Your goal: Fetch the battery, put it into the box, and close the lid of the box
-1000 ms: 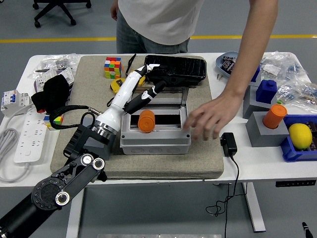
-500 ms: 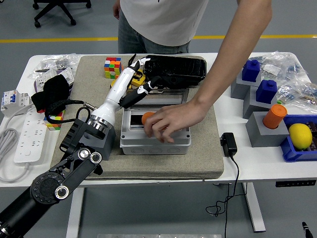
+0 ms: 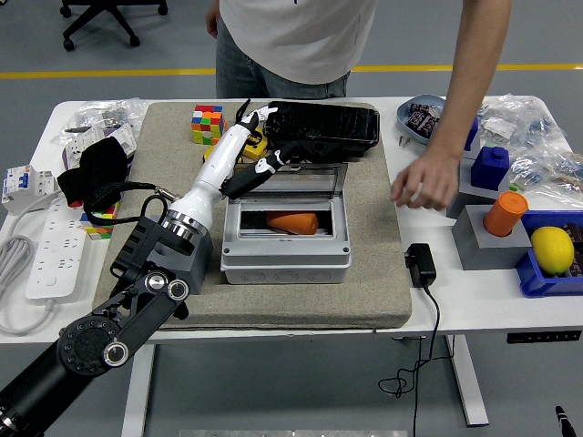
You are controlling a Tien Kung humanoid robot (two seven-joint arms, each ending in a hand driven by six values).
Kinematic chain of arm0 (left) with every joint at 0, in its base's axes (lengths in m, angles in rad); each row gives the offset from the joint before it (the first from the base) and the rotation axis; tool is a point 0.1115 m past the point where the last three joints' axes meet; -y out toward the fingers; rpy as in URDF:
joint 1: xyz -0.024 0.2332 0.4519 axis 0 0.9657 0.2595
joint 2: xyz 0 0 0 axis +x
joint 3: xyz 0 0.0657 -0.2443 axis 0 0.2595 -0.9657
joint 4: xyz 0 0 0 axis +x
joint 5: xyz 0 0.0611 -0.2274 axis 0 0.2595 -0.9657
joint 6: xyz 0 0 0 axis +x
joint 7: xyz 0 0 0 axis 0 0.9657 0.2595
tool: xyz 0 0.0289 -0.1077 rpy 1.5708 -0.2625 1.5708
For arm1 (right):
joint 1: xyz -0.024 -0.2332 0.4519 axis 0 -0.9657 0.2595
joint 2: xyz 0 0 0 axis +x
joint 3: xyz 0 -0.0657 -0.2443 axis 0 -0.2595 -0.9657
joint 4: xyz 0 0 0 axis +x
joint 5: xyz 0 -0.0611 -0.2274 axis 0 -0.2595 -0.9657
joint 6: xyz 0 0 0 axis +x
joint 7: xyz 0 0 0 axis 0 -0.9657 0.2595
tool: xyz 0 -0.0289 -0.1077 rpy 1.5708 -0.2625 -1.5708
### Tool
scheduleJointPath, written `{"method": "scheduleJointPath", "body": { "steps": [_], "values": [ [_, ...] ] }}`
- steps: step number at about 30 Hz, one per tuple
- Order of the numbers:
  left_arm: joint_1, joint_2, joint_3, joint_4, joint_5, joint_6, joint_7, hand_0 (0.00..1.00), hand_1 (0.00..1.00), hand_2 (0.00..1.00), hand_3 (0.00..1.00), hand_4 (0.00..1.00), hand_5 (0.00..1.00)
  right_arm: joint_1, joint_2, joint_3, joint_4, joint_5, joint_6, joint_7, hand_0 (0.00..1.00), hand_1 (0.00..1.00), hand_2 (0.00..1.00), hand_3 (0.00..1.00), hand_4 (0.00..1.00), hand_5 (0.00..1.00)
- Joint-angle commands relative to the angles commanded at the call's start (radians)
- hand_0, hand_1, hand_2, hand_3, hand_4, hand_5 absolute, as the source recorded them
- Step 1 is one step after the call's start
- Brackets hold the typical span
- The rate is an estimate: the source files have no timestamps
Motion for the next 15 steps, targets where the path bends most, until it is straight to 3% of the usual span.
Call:
{"method": "scheduleJointPath", "body": {
  "steps": [2,3,8,9,15],
  "values": [
    [-0.002,0.001,-0.005,0.003,0.048,-0.001,0.021,0.998,0.998,0.952,0.791,0.998,0.998,0.000,0.000,0.001,0.000,-0.001,0.000,0.000,0.811,0.511,0.575,0.933,0.998,0.998],
    [-0.002,0.001,-0.007,0.004,0.066,-0.001,0.029,0.998,0.998,0.941,0.729,0.998,0.998,0.000,0.000,0.001,0.000,-0.001,0.000,0.000,0.810,0.511,0.575,0.933,0.998,0.998],
    [-0.002,0.002,-0.018,0.008,0.149,0.002,0.065,0.998,0.998,0.941,0.729,0.998,0.998,-0.001,0.000,0.001,0.000,-0.002,-0.001,0.000,0.810,0.511,0.575,0.933,0.998,0.998],
    [-0.002,0.002,-0.020,0.008,0.174,0.003,0.072,0.998,0.998,0.933,0.674,0.998,0.998,-0.001,0.000,0.001,0.000,-0.002,-0.001,0.000,0.809,0.512,0.575,0.933,0.998,0.998],
    [0.000,0.005,-0.023,0.005,0.263,0.003,0.104,0.998,0.998,0.926,0.651,0.998,0.998,-0.002,-0.001,0.000,0.000,-0.004,-0.001,-0.001,0.810,0.512,0.575,0.934,0.998,0.998]
  ]
}}
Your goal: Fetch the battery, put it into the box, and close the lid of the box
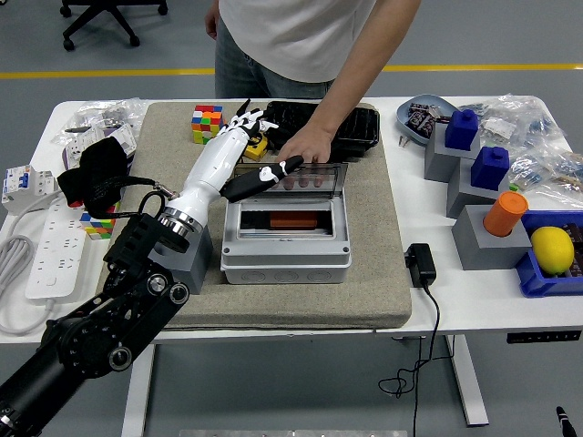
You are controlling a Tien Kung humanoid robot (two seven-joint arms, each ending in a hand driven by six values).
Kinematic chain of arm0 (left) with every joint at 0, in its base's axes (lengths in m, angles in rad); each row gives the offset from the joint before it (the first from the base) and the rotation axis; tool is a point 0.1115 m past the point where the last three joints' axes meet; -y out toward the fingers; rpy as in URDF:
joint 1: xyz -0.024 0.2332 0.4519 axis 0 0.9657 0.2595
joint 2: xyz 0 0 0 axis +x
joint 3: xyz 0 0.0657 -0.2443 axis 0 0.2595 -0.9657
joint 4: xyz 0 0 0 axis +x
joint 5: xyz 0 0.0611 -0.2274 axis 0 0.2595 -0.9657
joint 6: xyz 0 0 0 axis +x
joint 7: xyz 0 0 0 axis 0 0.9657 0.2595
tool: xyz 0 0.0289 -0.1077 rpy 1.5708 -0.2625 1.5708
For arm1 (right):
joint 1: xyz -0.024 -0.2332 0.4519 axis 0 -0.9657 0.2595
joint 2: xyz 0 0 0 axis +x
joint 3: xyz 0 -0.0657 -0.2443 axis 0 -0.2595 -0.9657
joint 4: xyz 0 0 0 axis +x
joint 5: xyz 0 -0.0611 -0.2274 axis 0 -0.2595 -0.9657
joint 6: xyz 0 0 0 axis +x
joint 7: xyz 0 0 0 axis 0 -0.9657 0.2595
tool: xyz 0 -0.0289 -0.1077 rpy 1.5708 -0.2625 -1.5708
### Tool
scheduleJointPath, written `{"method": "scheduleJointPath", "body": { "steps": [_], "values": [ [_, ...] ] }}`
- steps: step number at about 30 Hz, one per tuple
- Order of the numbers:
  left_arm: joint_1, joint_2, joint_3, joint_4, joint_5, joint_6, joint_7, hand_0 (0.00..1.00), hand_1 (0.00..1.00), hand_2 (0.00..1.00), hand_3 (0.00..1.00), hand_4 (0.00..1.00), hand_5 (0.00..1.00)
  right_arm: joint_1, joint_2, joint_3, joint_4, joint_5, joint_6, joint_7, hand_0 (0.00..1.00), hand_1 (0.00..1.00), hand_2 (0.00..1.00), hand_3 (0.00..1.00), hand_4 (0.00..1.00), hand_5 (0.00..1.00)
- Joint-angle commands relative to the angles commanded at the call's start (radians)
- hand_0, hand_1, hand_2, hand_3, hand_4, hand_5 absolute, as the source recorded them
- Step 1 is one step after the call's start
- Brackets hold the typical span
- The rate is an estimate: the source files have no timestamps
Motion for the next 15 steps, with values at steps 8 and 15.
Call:
{"method": "scheduleJointPath", "body": {
  "steps": [8,15],
  "values": [
    [0.004,0.006,0.003,0.008,0.113,-0.013,0.038,0.998,0.998,0.923,0.651,0.998,0.998,0.000,-0.002,-0.001,0.000,-0.001,0.000,-0.001,0.810,0.513,0.575,0.933,0.998,0.998],
    [0.007,0.011,0.006,0.020,0.144,-0.020,0.054,0.998,0.998,0.921,0.652,0.998,0.998,-0.003,-0.002,-0.001,0.000,-0.002,0.001,-0.002,0.810,0.512,0.576,0.934,0.998,0.998]
  ]
}}
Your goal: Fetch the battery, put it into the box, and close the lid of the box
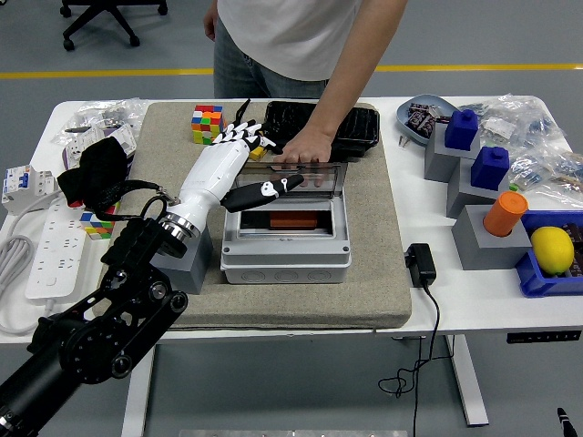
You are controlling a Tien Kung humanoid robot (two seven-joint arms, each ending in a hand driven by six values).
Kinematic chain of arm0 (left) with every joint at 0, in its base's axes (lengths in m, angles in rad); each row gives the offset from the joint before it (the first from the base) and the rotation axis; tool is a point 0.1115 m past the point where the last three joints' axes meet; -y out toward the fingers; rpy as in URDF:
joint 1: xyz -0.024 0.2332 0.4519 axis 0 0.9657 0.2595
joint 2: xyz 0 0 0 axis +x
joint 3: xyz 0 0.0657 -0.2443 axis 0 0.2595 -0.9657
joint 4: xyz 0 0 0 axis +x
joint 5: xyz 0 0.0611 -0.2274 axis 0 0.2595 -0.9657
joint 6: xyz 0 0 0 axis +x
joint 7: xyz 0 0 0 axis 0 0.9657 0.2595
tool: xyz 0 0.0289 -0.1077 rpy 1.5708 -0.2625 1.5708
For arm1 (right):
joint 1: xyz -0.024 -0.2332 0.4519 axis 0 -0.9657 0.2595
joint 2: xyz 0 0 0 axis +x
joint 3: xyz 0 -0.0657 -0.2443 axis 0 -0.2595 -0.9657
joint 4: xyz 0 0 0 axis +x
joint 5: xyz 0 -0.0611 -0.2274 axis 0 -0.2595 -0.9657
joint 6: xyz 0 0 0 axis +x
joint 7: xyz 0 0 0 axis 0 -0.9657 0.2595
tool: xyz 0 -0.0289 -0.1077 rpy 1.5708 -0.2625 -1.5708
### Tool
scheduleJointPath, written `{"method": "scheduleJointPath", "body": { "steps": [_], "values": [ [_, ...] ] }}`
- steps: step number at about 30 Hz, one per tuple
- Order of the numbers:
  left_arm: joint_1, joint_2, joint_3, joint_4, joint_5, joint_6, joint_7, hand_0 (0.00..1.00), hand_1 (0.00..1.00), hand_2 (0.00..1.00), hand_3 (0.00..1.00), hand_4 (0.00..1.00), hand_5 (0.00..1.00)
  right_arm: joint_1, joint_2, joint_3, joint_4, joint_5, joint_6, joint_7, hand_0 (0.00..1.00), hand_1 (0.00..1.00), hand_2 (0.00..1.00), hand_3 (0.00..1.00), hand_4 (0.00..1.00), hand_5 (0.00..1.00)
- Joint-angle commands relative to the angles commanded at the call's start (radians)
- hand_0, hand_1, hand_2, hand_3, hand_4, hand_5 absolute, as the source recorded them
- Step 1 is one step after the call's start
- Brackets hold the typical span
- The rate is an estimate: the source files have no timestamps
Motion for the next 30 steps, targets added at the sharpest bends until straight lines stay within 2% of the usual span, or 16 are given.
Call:
{"method": "scheduleJointPath", "body": {
  "steps": [4,21,30],
  "values": [
    [0.001,0.007,0.007,-0.020,0.002,-0.004,0.004,0.998,0.998,0.906,0.625,0.998,0.998,0.002,-0.001,0.001,0.000,0.000,0.000,0.000,0.810,0.511,0.576,0.934,0.998,0.998],
    [-0.017,0.094,0.125,-0.088,-0.011,-0.037,0.036,0.998,0.998,0.899,0.623,0.998,0.998,0.009,-0.008,0.007,0.000,0.007,-0.001,0.004,0.811,0.512,0.575,0.934,0.998,0.998],
    [-0.030,0.126,0.175,-0.125,-0.011,-0.047,0.047,0.998,0.998,0.899,0.621,0.998,0.998,0.012,-0.011,0.008,0.000,0.010,-0.002,0.005,0.810,0.513,0.576,0.934,0.998,0.998]
  ]
}}
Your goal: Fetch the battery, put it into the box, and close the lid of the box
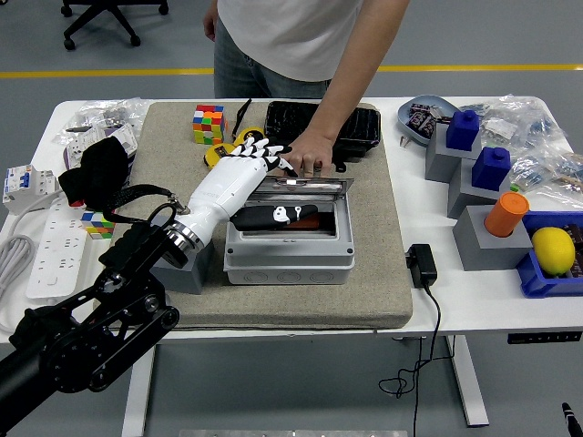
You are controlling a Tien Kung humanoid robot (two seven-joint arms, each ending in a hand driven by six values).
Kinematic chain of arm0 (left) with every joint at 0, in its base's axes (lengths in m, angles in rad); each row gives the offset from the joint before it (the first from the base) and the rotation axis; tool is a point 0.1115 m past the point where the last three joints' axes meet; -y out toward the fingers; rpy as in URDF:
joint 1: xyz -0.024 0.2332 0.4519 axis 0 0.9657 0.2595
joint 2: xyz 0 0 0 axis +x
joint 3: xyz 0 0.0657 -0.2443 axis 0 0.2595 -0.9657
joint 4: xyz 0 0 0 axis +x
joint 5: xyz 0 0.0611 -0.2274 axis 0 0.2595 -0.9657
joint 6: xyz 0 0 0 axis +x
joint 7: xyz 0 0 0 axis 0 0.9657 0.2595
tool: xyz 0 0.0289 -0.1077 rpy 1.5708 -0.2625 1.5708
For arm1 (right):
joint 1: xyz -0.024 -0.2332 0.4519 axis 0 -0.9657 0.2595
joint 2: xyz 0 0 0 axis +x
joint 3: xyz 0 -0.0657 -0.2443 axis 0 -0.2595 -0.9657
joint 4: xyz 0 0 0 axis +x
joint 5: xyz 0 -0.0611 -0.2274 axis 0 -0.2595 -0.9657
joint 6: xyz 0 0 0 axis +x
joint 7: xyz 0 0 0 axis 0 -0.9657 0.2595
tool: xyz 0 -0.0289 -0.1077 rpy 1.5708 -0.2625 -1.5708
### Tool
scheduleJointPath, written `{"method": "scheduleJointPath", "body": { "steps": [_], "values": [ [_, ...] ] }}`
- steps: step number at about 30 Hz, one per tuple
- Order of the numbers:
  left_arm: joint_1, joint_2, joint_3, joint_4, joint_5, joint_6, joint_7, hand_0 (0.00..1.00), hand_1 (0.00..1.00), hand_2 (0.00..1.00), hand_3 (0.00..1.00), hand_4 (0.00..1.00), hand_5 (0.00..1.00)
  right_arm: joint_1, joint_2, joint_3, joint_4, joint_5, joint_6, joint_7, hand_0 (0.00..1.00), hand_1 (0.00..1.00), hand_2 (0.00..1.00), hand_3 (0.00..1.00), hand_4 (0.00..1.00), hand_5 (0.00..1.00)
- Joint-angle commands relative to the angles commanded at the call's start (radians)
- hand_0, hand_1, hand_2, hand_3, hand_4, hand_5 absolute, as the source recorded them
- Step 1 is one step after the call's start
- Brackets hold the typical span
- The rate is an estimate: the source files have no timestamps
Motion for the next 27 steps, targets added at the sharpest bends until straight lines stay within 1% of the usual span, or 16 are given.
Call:
{"method": "scheduleJointPath", "body": {
  "steps": [6,16,20,24,26,27],
  "values": [
    [-0.007,0.019,0.036,-0.012,-0.006,-0.011,0.008,0.998,0.998,0.895,0.621,0.998,0.998,0.001,-0.002,0.001,0.000,0.001,-0.001,0.001,0.810,0.513,0.576,0.934,0.998,0.998],
    [0.001,0.031,0.057,-0.032,-0.010,-0.026,0.019,0.998,0.998,0.893,0.621,0.998,0.998,0.002,-0.004,-0.003,0.000,0.005,-0.001,0.001,0.810,0.513,0.576,0.934,0.998,0.998],
    [0.001,0.027,0.052,-0.024,-0.010,-0.022,0.015,0.998,0.998,0.893,0.621,0.998,0.998,0.001,-0.003,-0.004,0.000,0.005,0.000,0.000,0.810,0.513,0.576,0.934,0.998,0.998],
    [-0.001,0.015,0.025,-0.014,-0.007,-0.019,0.009,0.998,0.998,0.892,0.620,0.998,0.998,0.001,-0.002,-0.008,0.000,0.007,0.001,0.001,0.810,0.514,0.576,0.934,0.998,0.998],
    [-0.007,0.010,0.010,-0.002,-0.010,-0.009,-0.001,0.998,0.998,0.892,0.620,0.998,0.998,0.000,-0.002,-0.009,0.000,0.005,0.001,0.000,0.810,0.514,0.576,0.934,0.998,0.998],
    [-0.010,0.007,0.001,0.004,-0.014,0.002,-0.009,0.998,0.998,0.851,0.612,0.998,0.998,0.000,-0.002,-0.009,0.000,0.005,0.001,0.000,0.809,0.514,0.575,0.934,0.998,0.998]
  ]
}}
